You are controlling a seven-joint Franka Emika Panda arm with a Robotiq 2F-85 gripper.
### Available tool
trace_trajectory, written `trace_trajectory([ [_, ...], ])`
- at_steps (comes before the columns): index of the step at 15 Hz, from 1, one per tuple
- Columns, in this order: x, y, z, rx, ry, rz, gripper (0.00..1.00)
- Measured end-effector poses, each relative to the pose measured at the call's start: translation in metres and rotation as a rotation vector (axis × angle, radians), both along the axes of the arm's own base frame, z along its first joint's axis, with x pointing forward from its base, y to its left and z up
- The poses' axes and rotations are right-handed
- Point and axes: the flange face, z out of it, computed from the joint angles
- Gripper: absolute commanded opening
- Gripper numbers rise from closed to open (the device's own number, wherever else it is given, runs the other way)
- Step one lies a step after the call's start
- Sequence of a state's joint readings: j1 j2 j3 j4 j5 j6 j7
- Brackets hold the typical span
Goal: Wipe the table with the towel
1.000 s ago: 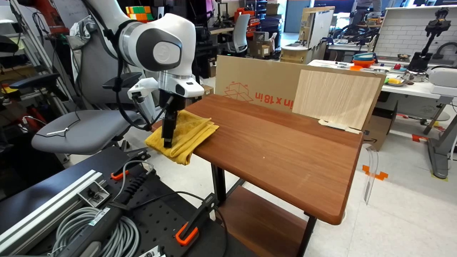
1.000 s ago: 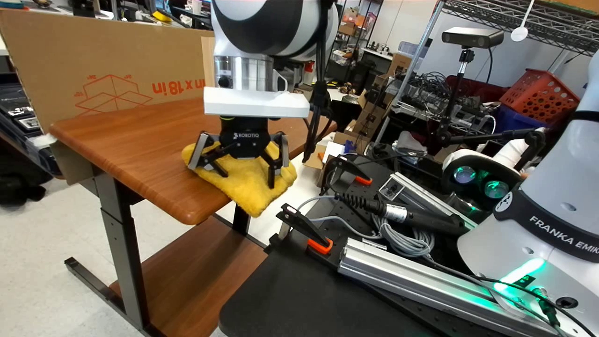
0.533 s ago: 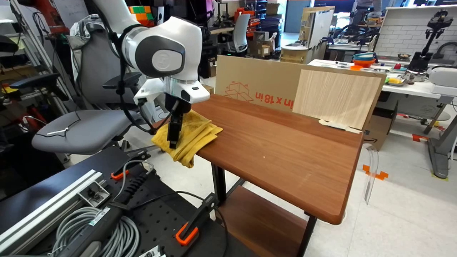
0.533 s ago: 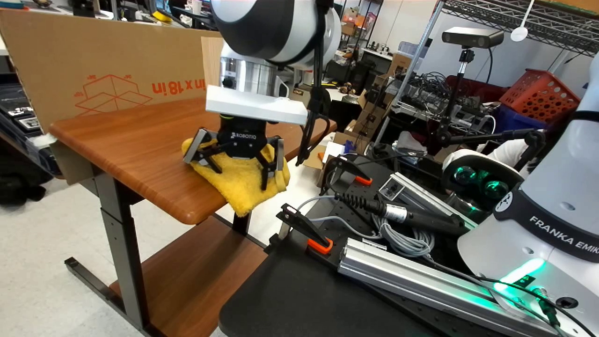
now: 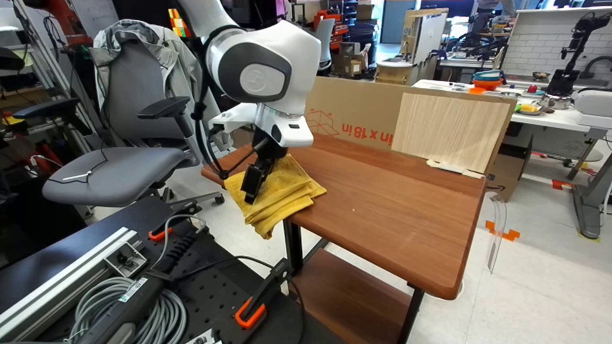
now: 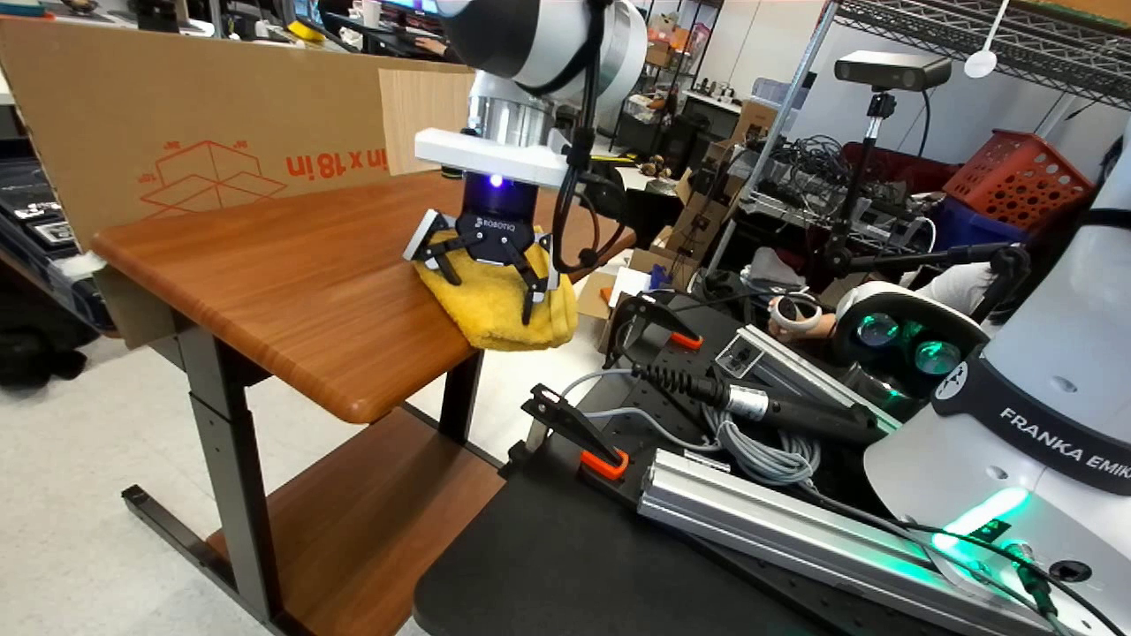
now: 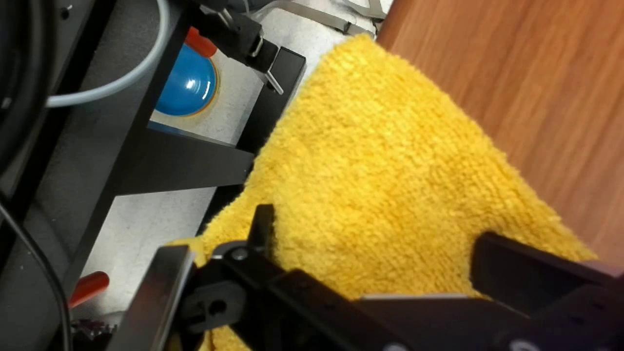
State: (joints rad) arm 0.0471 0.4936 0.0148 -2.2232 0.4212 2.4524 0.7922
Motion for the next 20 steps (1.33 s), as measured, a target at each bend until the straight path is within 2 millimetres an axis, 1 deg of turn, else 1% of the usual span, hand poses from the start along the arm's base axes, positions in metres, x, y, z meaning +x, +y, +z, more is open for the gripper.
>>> trace_trajectory([
  [3,0.009,-0.033,0.003,-0.009,0.052,-0.121,1.0],
  [6,0.021,-0.077,0.013,-0.024,0.072,-0.248,1.0],
  [7,0.033,-0.095,0.021,-0.035,0.04,-0.289,1.0],
  [9,0.061,-0.139,0.034,-0.062,-0.03,-0.374,1.0],
  [11,0.083,-0.186,0.04,-0.095,-0.082,-0.468,1.0],
  [12,0.092,-0.21,0.04,-0.111,-0.1,-0.516,1.0],
  [14,0.104,-0.256,0.036,-0.143,-0.121,-0.616,1.0],
  [17,0.117,-0.319,0.032,-0.187,-0.148,-0.773,1.0],
  [19,0.123,-0.354,0.03,-0.21,-0.164,-0.878,1.0],
  [20,0.126,-0.368,0.029,-0.217,-0.171,-0.928,1.0],
])
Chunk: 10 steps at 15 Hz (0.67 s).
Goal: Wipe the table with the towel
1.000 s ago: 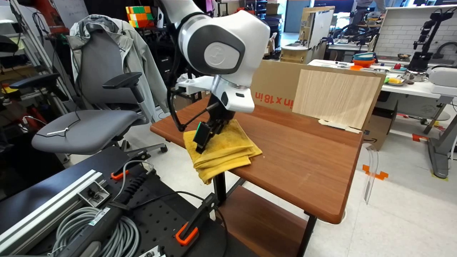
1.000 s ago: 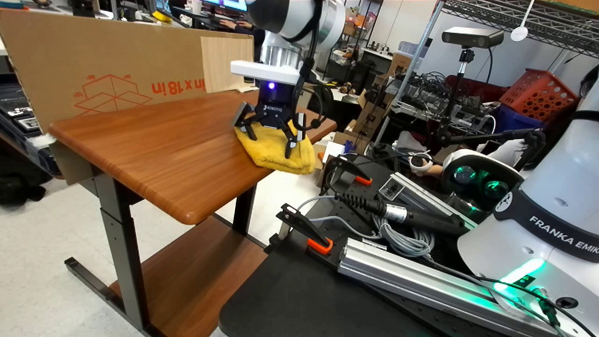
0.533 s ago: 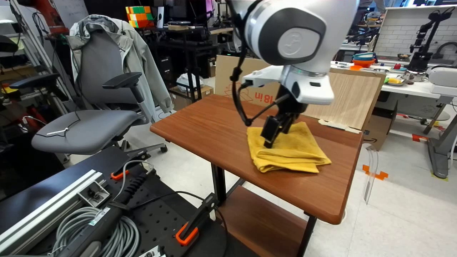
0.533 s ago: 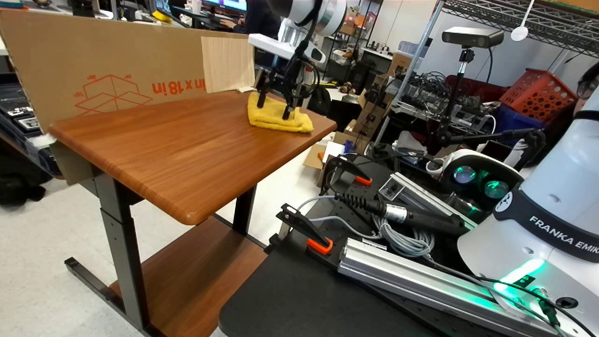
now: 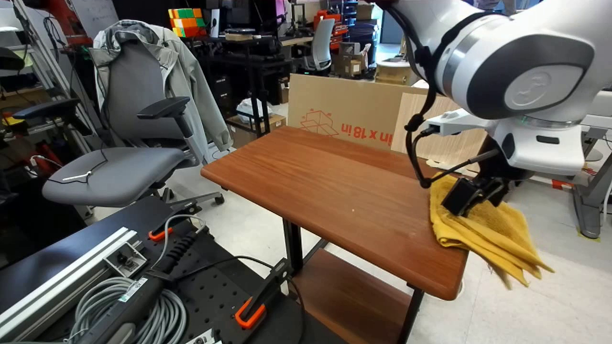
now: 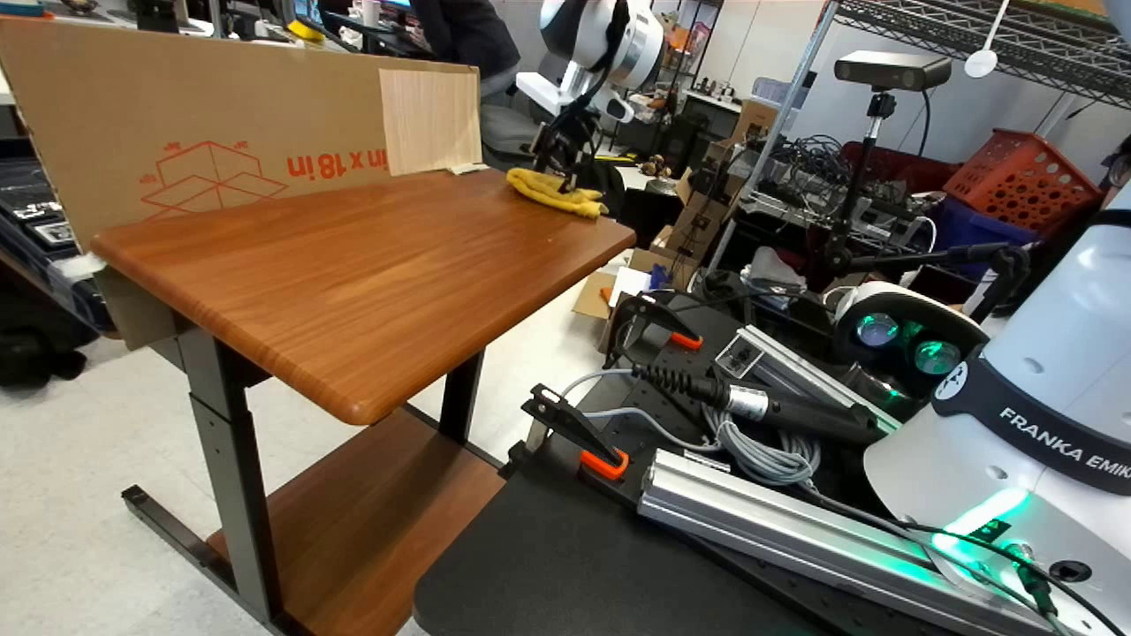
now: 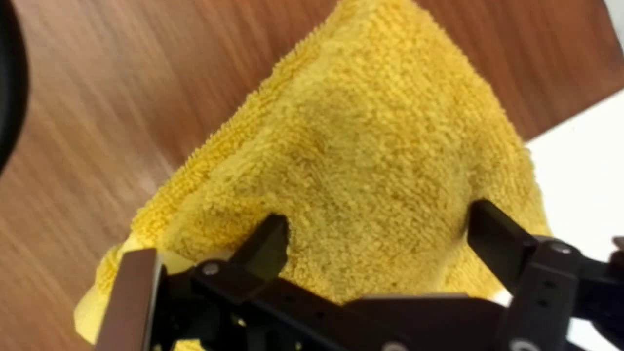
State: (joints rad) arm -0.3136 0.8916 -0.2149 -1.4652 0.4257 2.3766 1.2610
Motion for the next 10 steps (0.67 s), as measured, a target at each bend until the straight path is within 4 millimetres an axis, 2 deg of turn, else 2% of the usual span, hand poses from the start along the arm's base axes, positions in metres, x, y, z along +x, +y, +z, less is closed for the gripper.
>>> trace_trajectory([
  [2,0.008,-0.013,-0.002,-0.008,-0.015,-0.065,1.0],
  [5,0.027,-0.006,-0.003,-0.007,-0.039,-0.085,1.0],
  [8,0.047,0.021,0.002,0.012,-0.068,-0.047,1.0],
  [10,0.065,0.056,0.006,0.038,-0.091,0.008,1.0],
])
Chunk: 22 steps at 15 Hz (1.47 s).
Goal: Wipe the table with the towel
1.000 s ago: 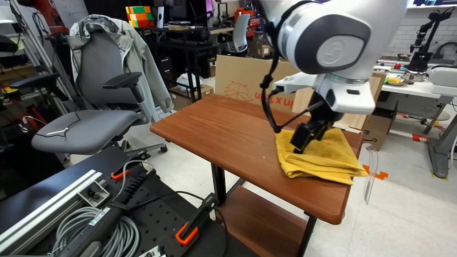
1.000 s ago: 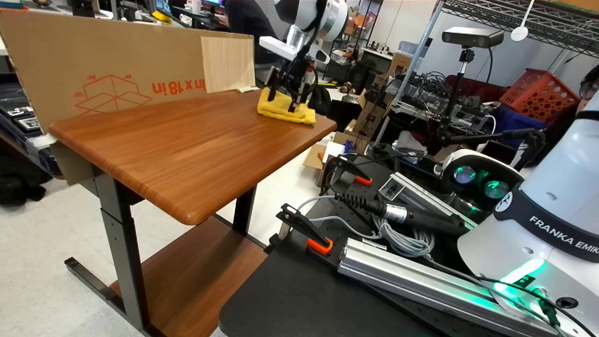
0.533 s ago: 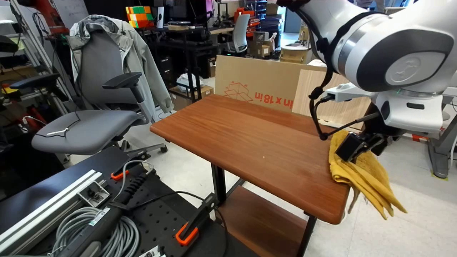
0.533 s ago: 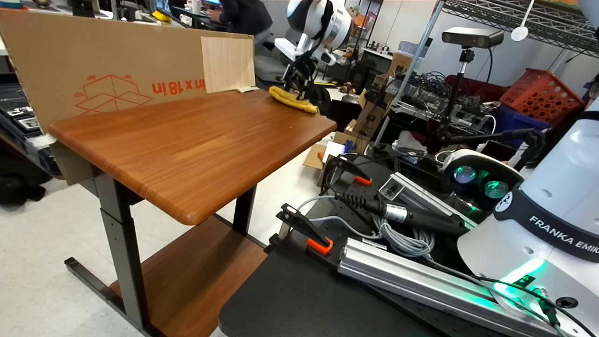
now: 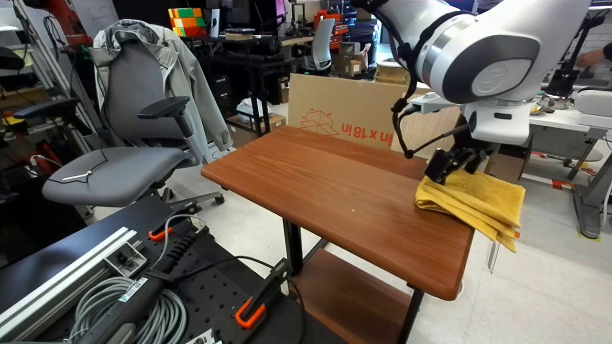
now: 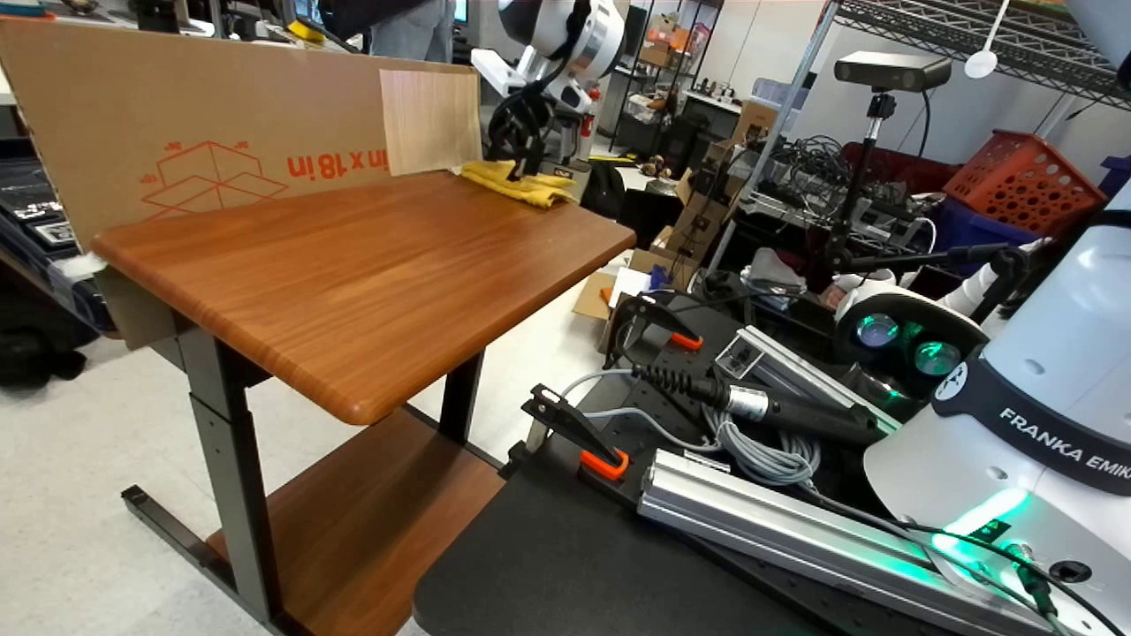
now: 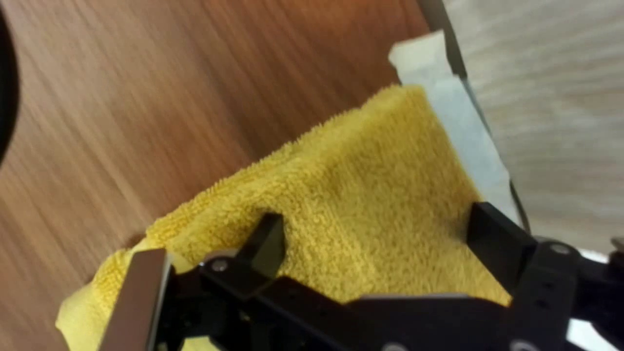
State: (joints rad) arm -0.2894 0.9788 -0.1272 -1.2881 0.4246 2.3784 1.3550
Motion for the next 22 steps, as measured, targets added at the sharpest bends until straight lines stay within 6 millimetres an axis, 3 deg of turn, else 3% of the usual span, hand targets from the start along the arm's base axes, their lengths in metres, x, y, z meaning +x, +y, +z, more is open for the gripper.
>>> trace_trajectory([
  [4,0.018,0.087,-0.004,0.067,-0.02,0.204,1.0],
  [6,0.014,0.132,-0.016,0.104,-0.002,0.304,1.0],
  [8,0.007,0.16,-0.024,0.116,0.015,0.377,1.0],
  [12,-0.003,0.177,-0.015,0.116,0.01,0.472,1.0],
  [14,-0.007,0.178,0.011,0.106,-0.037,0.505,1.0],
  [18,-0.021,0.178,0.084,0.071,-0.151,0.546,1.0],
  [19,-0.021,0.177,0.088,0.071,-0.151,0.548,1.0],
  [22,-0.023,0.177,0.07,0.079,-0.128,0.546,1.0],
])
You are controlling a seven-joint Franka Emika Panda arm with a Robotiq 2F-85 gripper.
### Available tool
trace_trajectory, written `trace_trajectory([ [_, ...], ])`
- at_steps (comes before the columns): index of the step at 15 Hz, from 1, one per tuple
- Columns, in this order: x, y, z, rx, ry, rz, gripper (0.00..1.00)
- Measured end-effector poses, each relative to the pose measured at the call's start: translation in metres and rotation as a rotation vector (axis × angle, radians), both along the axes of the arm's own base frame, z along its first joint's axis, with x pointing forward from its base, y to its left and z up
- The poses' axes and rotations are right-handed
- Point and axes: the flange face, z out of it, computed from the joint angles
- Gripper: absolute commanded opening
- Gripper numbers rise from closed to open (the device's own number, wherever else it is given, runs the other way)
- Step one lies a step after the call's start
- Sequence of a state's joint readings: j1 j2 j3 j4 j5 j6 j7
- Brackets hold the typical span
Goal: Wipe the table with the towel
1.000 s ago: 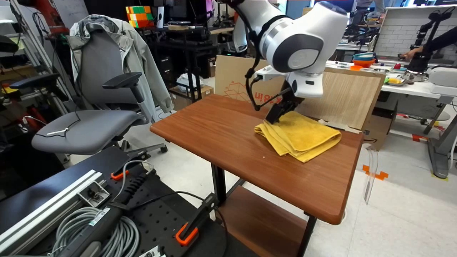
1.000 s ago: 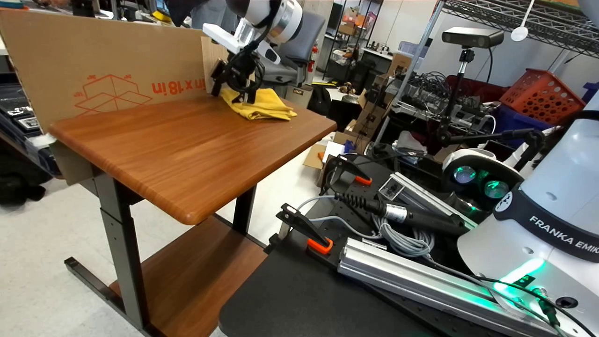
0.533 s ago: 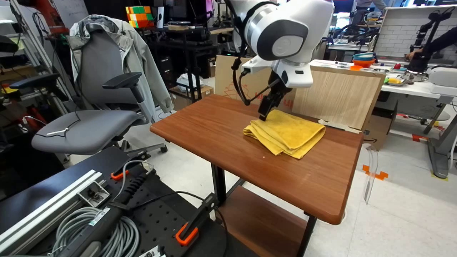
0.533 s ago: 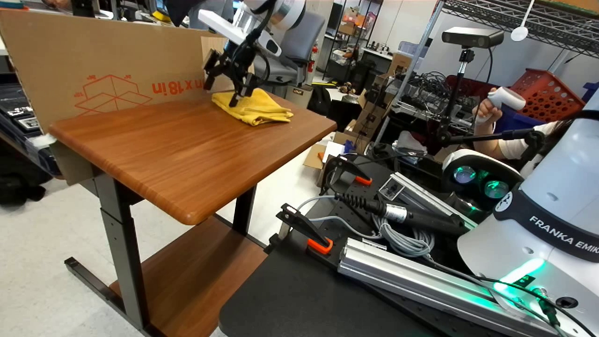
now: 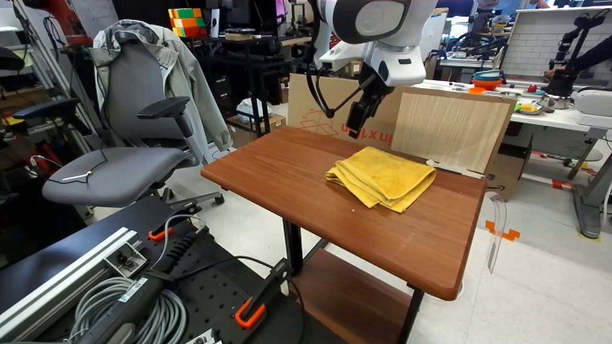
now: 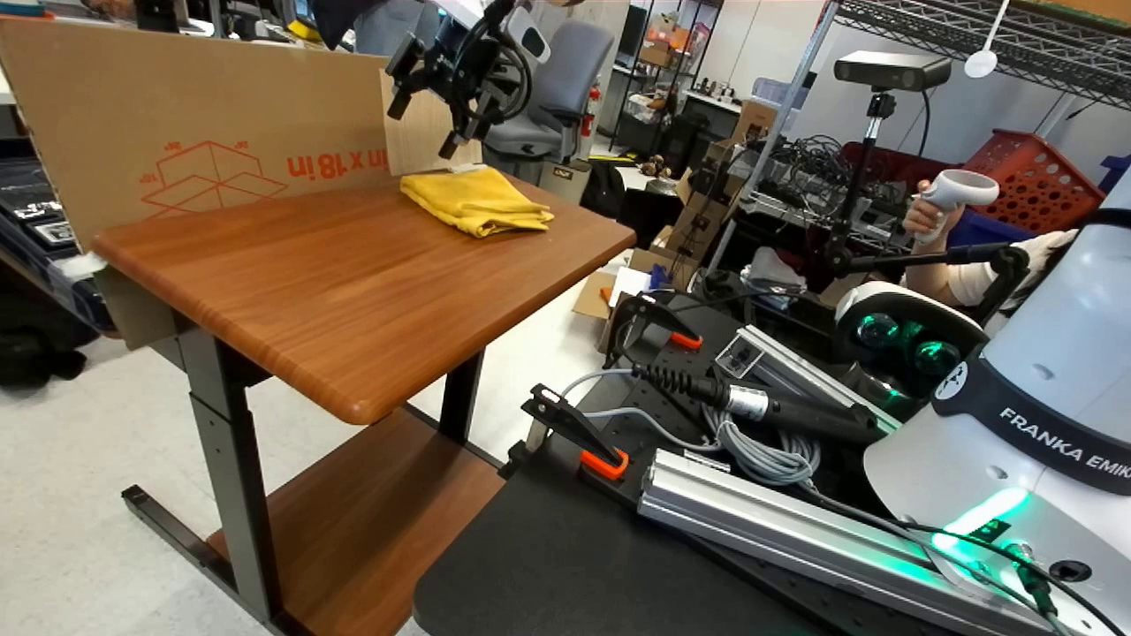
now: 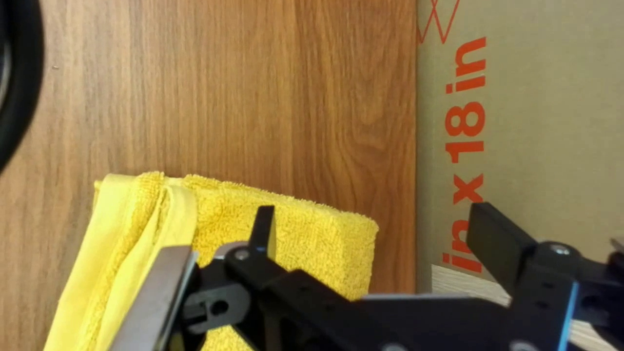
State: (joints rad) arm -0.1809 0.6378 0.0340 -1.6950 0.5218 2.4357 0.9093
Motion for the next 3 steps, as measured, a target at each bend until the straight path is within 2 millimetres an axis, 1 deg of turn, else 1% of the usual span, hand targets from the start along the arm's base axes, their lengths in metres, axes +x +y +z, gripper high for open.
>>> trace_trajectory([
  [1,-0.0005,-0.0001,-0.0042,0.001,0.006,0.0,1.0],
  [3,-0.0002,0.0002,-0.0058,0.001,0.007,0.0,1.0],
])
